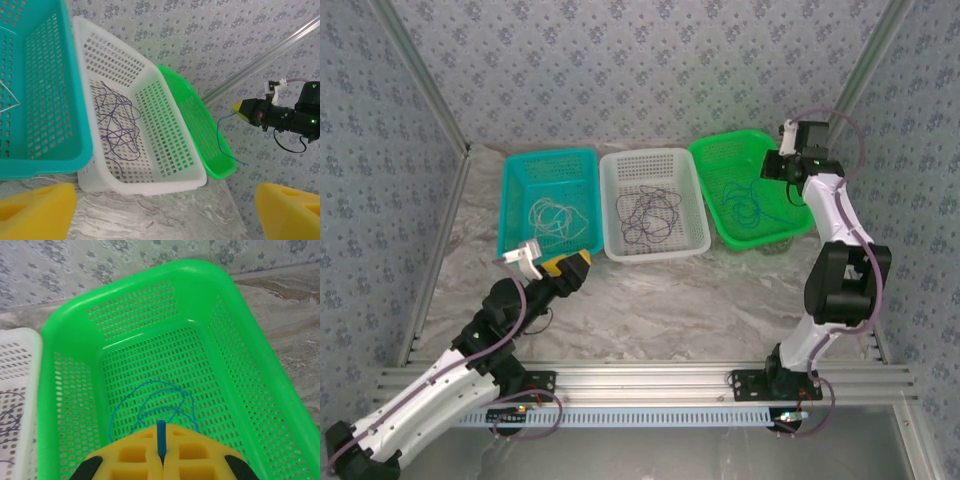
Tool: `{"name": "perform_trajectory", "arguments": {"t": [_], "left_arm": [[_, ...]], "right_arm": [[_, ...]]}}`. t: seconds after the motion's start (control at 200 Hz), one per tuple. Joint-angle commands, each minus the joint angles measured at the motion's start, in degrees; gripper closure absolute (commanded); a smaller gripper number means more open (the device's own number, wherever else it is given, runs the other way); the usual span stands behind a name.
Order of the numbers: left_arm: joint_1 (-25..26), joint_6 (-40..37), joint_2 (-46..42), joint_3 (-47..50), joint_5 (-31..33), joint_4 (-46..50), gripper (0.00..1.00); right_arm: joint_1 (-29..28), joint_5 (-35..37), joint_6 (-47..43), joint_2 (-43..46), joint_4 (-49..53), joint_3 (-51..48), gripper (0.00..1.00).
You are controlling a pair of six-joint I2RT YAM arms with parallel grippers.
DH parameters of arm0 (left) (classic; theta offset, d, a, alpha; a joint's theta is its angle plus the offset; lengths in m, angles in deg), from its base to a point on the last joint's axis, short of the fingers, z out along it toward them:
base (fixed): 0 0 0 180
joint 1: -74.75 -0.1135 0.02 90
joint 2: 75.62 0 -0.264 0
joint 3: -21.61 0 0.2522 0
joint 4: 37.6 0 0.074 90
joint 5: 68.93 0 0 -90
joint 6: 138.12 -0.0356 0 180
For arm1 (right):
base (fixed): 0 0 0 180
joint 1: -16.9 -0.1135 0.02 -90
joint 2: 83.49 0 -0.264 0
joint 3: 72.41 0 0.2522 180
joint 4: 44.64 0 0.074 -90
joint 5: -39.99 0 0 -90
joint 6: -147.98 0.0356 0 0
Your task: Untangle the cables
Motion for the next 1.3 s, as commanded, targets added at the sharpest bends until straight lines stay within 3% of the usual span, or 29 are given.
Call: {"name": "perform_trajectory", "arguments": {"t": [0.0, 0.105, 0.175, 0.265, 0.285, 0.33, 0.375, 0.455, 0.6, 0.785, 0.884, 1.009, 1.124, 1.204, 1.294], "left_arm": [[0.3, 0.4, -0.9, -0.3, 1.5, 1.6, 0.08], [0.2, 0.2, -1.1, -0.3, 2.2, 2.1, 0.08], [0.3, 0.1, -1.1, -0.3, 2.5, 2.4, 0.08], [0.2, 0.0, -1.3, -0.3, 2.6, 2.6, 0.08], [0.2, -0.1, -1.4, -0.3, 2.7, 2.7, 0.08], [0.3, -0.1, -1.4, -0.3, 3.0, 3.0, 0.08], [0.3, -0.2, -1.5, -0.3, 3.2, 3.3, 0.08], [0.3, -0.3, -1.8, -0.4, 3.5, 4.2, 0.08], [0.3, -2.7, -2.8, -2.2, 6.4, 9.0, 0.08], [0.2, -14.4, -3.0, -6.9, 18.4, 18.6, 0.08], [-0.1, -20.9, -1.7, -7.7, 24.9, 19.2, 0.08], [-0.6, -32.1, 1.3, -8.2, 31.6, 16.1, 0.07], [-2.9, -40.8, 6.7, -8.1, 37.5, 12.2, 0.06], [-6.2, -44.2, 10.9, -8.0, 36.7, 9.6, 0.06], [-11.5, -46.9, 13.9, -6.4, 30.5, 4.1, 0.06]], "right_arm": [[0.9, -1.6, 0.5, -1.9, -1.0, 2.1, 1.00], [0.9, -1.9, 0.2, -3.4, -0.8, 2.8, 1.00], [1.0, -1.6, -0.1, -4.4, 0.1, 3.6, 0.84], [1.3, -4.6, 0.2, -5.0, 0.9, 4.0, 0.79], [1.4, -5.2, 0.4, -4.8, 0.8, 3.8, 0.73], [1.3, -6.4, 0.8, -4.2, 0.1, 3.2, 0.42], [1.3, -6.7, 1.3, -3.5, -0.1, 2.7, 0.24], [1.3, -5.1, 1.6, -1.3, -1.2, 1.1, 0.09], [1.3, -0.2, 1.7, 6.7, -5.9, -7.2, 0.07], [0.2, 7.6, -1.6, 24.7, -25.3, -34.1, 0.05], [-0.6, 9.6, -3.4, 31.5, -36.9, -47.2, 0.04], [-2.2, 10.5, -5.4, 32.2, -44.5, -55.6, 0.06], [-5.3, 11.7, -7.7, 32.0, -52.9, -61.6, 0.00], [-6.3, 14.0, -9.2, 29.3, -54.8, -62.9, 0.00], [-6.5, 15.4, -7.8, 28.2, -60.8, -65.7, 0.00]]}}
